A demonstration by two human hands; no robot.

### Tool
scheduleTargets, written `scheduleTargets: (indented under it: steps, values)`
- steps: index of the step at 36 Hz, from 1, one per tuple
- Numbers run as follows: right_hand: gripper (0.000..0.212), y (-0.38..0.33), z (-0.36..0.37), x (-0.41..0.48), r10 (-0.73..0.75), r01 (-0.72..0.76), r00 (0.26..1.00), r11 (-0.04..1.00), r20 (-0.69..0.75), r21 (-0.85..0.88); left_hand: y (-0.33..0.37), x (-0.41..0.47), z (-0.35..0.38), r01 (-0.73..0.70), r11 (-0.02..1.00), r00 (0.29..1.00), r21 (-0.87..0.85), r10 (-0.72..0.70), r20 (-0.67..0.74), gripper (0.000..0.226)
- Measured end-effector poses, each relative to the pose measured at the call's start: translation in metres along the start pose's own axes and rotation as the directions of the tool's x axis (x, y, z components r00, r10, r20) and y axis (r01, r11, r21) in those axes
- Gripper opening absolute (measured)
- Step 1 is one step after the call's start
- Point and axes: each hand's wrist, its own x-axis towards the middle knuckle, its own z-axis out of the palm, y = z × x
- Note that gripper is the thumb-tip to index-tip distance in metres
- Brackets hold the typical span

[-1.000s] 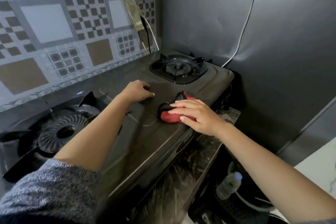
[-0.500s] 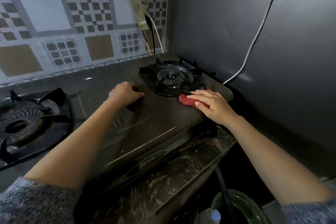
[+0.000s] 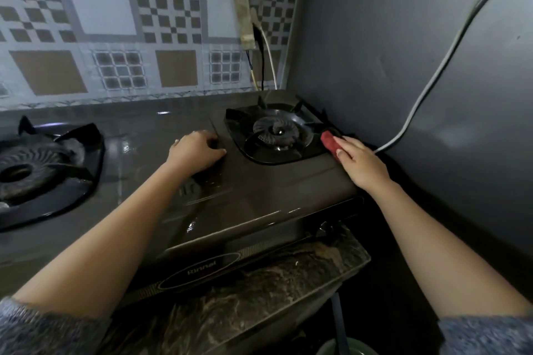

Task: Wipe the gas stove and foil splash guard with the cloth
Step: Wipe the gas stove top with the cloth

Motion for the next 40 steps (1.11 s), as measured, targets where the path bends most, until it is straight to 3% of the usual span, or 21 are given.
scheduleTargets:
  steps: [7, 18, 30, 40]
  values:
    - [0.043, -0.001, -0.004, 0.021, 0.038, -0.041, 0.994, 0.999, 0.104, 0.025, 0.004, 0.002, 0.001, 0.017, 0.999, 1.0, 0.03, -0.016, -0.015, 0.051]
    - [0.042, -0.003, -0.009, 0.029, 0.076, -0.088, 0.99, 0.991, 0.119, 0.101, 0.008, -0.002, 0.0, 0.014, 0.999, 1.0, 0.046, -0.013, -0.017, 0.05]
    - [0.042, -0.02, -0.01, -0.008, 0.393, -0.392, 0.92, 0.919, -0.008, 0.026, -0.006, -0.03, -0.007, -0.052, 0.997, 0.998, 0.057, 0.049, 0.045, 0.053]
    - [0.044, -0.051, 0.0, -0.066, 0.555, -0.532, 0.82, 0.829, -0.139, 0.17, -0.026, -0.063, -0.025, -0.121, 0.992, 0.986, 0.024, 0.117, 0.118, 0.054]
